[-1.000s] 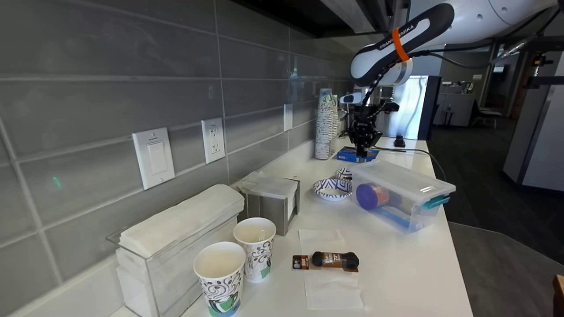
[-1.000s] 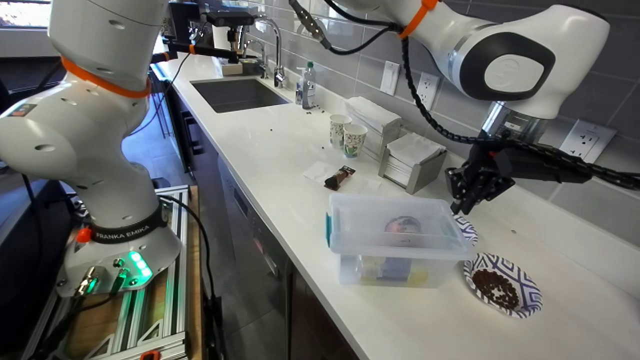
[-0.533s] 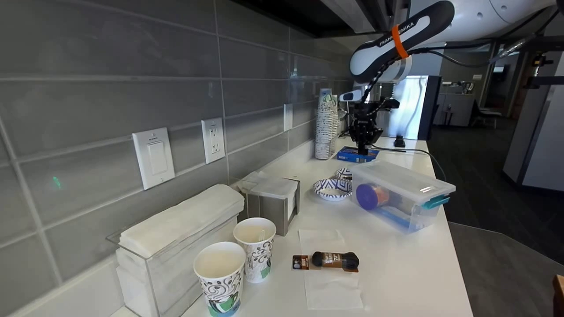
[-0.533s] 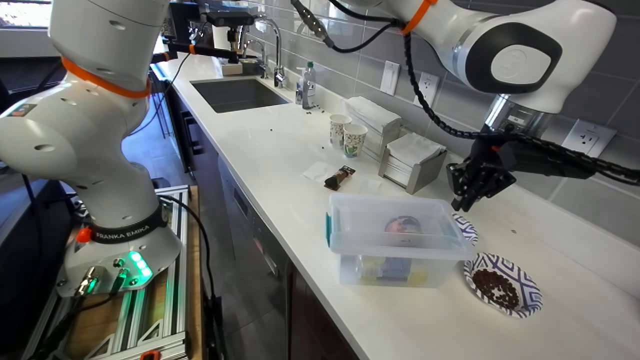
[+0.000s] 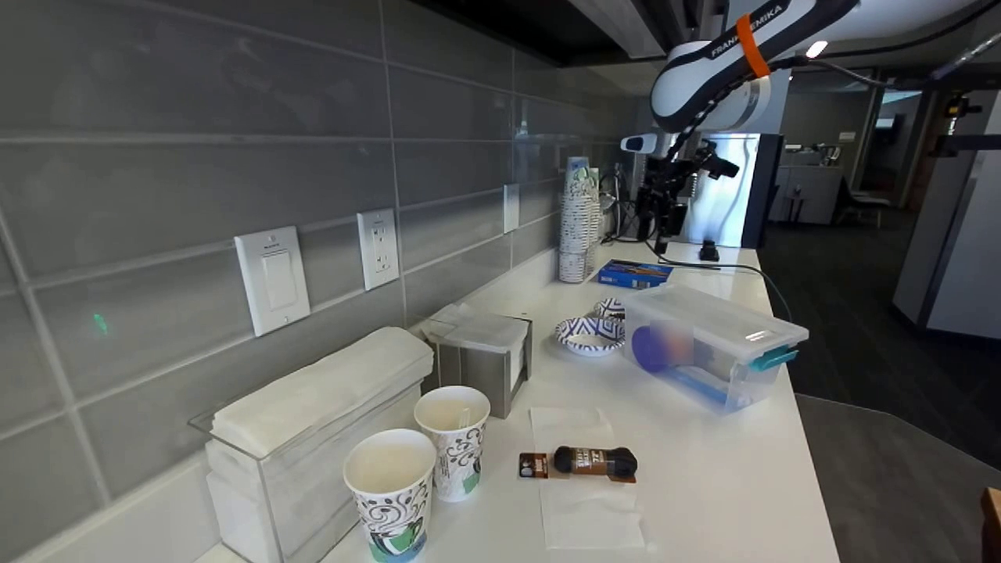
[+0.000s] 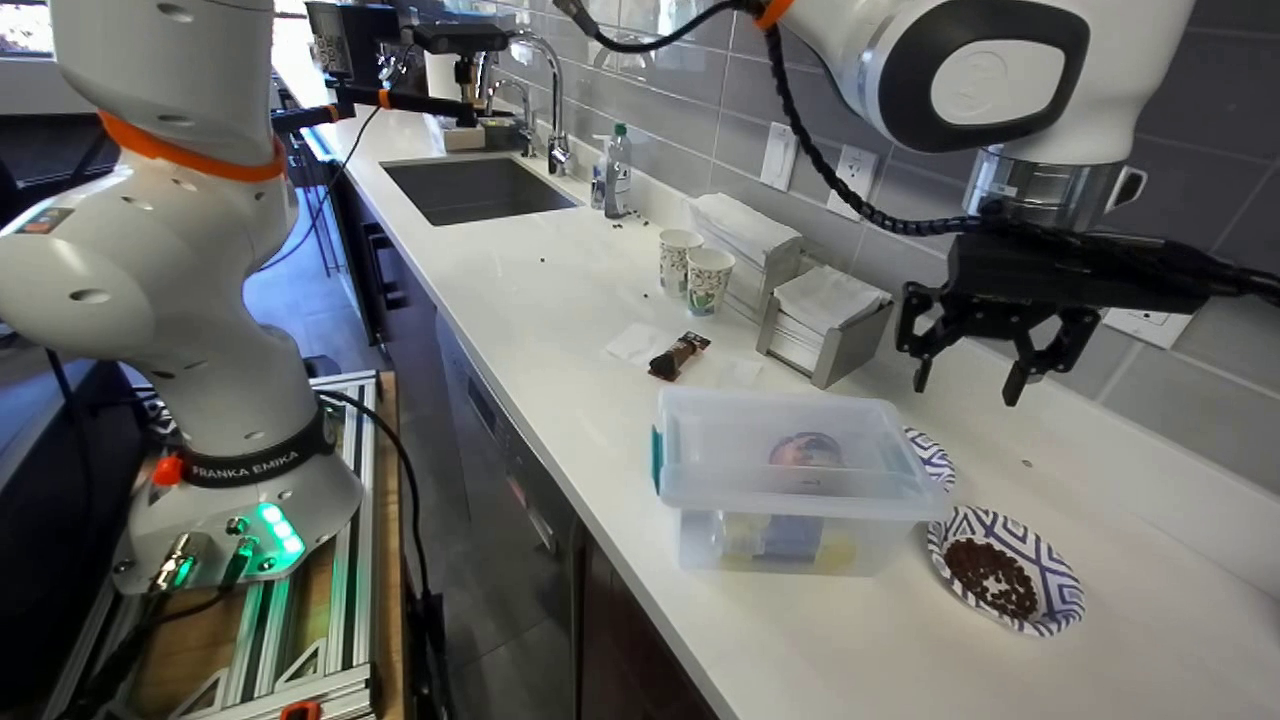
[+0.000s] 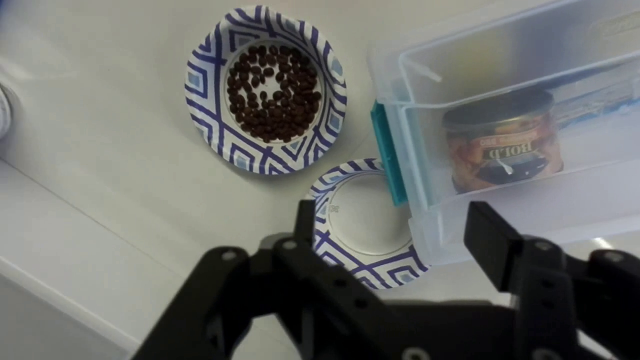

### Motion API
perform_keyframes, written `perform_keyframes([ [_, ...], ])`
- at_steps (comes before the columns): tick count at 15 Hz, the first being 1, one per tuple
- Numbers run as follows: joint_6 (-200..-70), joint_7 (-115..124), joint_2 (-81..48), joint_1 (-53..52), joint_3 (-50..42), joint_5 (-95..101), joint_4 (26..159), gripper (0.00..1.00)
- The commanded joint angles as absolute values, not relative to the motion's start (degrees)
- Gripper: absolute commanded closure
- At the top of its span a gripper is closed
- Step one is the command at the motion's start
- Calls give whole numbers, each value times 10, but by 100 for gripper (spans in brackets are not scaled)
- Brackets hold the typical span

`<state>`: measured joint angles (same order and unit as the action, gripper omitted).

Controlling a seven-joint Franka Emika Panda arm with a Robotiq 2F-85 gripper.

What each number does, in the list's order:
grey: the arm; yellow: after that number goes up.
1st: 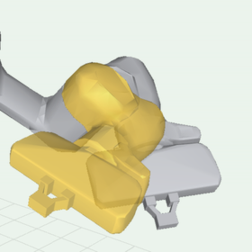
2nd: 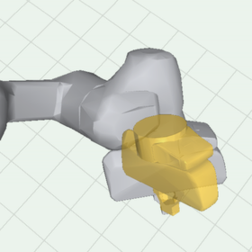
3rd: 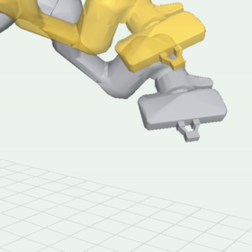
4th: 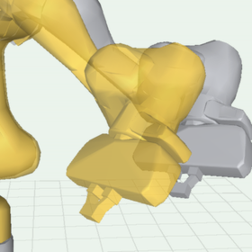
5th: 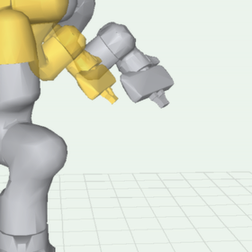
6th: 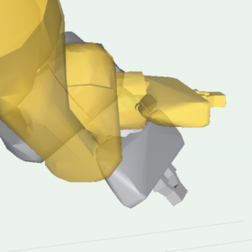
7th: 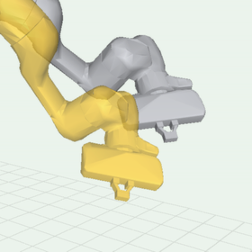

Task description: Pick up the lid from the counter and put it on the lid

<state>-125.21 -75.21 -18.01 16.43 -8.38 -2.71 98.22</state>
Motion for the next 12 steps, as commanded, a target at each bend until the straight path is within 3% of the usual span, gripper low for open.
perform_keyframes([
  [1, -1324, -643, -73, 152, -98, -10, 1122, 0],
  [7, -1286, -392, 78, 136, -107, 121, 1201, 0],
  [12, -1152, -205, 146, 124, -86, 162, 1185, 0],
])
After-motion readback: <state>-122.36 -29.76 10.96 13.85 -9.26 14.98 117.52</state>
